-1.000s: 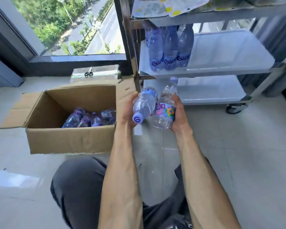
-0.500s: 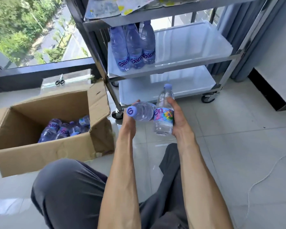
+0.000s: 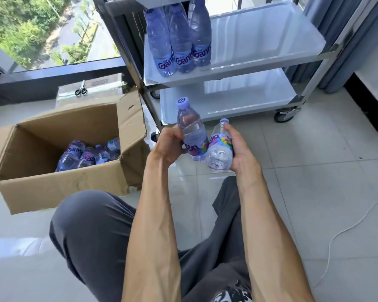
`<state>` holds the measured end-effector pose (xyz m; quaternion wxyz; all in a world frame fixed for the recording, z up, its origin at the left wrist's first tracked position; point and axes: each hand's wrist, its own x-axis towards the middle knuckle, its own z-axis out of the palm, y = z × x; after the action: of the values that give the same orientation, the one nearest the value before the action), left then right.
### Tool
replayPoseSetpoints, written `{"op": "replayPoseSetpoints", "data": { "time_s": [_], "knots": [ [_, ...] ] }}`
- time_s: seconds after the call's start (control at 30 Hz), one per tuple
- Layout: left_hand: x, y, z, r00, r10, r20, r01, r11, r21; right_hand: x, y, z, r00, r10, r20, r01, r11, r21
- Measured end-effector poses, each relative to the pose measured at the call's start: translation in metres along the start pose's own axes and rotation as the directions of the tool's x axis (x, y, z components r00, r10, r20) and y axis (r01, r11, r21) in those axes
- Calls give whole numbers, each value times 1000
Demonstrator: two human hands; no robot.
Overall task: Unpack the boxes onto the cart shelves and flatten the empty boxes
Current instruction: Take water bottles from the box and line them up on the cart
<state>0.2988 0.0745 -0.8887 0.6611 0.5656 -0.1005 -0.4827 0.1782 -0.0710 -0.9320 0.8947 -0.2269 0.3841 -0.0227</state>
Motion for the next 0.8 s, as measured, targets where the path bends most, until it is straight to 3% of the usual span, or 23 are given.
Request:
{"op": "replayPoseSetpoints", "data": {
  "time_s": [0.13, 0.3, 0.43, 0.57, 0.67, 0.8],
  "knots": [
    [2, -16, -5, 999, -2, -35, 8, 989, 148, 0, 5, -6, 995, 48, 90, -46, 999, -23],
    [7, -28, 3, 987, 28, -158, -55, 984, -168, -2, 17, -4, 981, -10, 194, 23, 998, -63],
    [7, -27, -7, 946, 18, -323, -59, 991, -119, -1, 17, -5, 985, -145, 98, 147, 989, -12],
    [3, -29, -11, 953, -11, -302, -68, 966, -248, -1, 15, -7, 977, -184, 109, 190, 981, -45],
    [0, -31, -12, 971, 3, -239, -55, 975, -213, -1, 14, -3, 972, -193, 132, 206, 974, -94],
    [-1, -32, -4, 962, 46, -270, -91, 984, -156, -3, 18, 6, 977, -155, 146, 170, 980, -99]
  ]
}}
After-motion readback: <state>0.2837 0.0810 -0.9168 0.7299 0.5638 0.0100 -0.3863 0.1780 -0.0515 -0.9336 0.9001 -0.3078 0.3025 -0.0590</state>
